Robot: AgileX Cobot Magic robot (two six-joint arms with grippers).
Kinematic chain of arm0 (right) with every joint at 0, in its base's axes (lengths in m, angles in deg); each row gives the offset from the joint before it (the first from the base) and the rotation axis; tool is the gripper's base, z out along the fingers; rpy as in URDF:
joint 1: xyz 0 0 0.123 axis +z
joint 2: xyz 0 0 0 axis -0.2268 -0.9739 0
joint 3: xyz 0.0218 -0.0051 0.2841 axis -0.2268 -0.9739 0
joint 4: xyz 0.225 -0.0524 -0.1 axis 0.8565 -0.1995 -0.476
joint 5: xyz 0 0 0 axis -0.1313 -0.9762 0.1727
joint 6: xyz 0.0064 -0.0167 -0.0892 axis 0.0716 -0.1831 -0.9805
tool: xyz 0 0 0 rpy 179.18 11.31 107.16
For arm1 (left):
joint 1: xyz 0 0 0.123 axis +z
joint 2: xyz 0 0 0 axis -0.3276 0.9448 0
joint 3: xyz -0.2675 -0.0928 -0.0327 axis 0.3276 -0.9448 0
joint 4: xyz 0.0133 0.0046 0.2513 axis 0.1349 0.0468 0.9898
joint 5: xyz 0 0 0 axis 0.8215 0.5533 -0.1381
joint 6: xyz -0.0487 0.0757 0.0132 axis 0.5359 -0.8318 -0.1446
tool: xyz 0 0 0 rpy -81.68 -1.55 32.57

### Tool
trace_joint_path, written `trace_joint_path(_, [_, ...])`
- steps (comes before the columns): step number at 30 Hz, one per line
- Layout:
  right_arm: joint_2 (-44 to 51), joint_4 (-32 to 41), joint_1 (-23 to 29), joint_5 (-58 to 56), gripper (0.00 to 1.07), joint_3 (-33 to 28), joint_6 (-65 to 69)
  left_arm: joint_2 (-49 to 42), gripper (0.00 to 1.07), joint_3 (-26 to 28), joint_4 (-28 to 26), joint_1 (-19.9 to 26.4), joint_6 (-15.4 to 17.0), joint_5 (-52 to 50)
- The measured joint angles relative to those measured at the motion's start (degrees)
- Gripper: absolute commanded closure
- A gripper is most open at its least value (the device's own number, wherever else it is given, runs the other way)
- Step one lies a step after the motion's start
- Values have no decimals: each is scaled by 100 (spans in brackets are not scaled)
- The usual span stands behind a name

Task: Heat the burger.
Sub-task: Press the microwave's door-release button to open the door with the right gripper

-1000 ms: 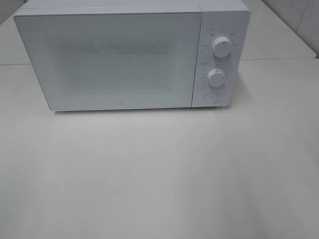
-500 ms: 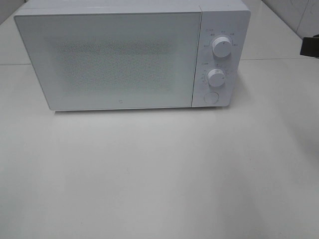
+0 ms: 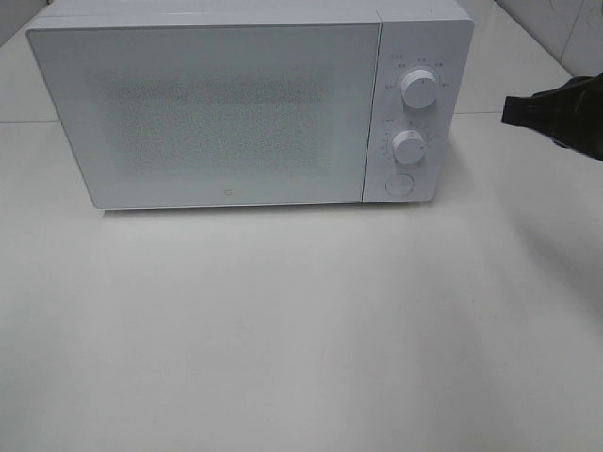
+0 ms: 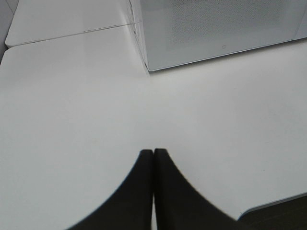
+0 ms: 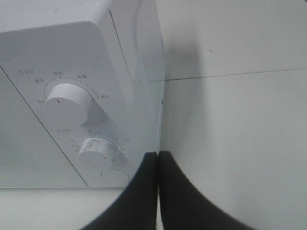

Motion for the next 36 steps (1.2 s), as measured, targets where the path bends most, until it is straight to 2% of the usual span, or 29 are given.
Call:
trace_joint_path(9, [-865, 0, 0, 395, 107, 0, 195, 0, 106, 0, 0, 0, 0, 0])
trace_joint_path(11, [-1261, -17, 0, 602, 107, 11, 819, 0, 106, 0, 0, 0, 0, 0])
trace_joint_path(14, [-1352, -17, 0, 653, 107, 11, 1077, 0, 106, 0, 0, 0, 0, 0])
trace_joint_path(16, [-1570, -195, 0, 900, 107, 11, 1994, 0, 106, 0, 0, 0, 0, 0])
trace_joint_path(17, [-1570, -195, 0, 900, 107, 11, 1994, 0, 106, 0, 0, 0, 0, 0])
trace_joint_path(19, [-1799, -693, 0, 1266, 107, 17, 2939, 0, 106, 0, 0, 0, 0, 0])
trace_joint_path(20, [-1799, -693, 0, 1266, 107, 17, 2939, 0, 106, 0, 0, 0, 0, 0])
trace_joint_path(22, [-2120, -1352, 0, 1988, 107, 17, 4429, 0, 106, 0, 0, 0, 0, 0])
trace_joint_path(25, [-2217, -1461, 0, 2166, 107, 17, 4847, 0, 106, 0, 0, 0, 0, 0])
trace_joint_path(27, [-2601, -1633, 0, 2836, 107, 23, 6240, 0, 106, 0, 0, 0, 0, 0])
trace_joint_path(30, [-2704, -1644, 0, 3014, 107, 23, 6572, 0, 106, 0, 0, 0, 0, 0])
trace_joint_path(32, [-2985, -1656, 0, 3581, 107, 29, 7529, 0, 106, 0, 0, 0, 0, 0])
trace_joint_path(36, [-3123, -1656, 0, 3799, 107, 29, 7913, 0, 106, 0, 0, 0, 0, 0])
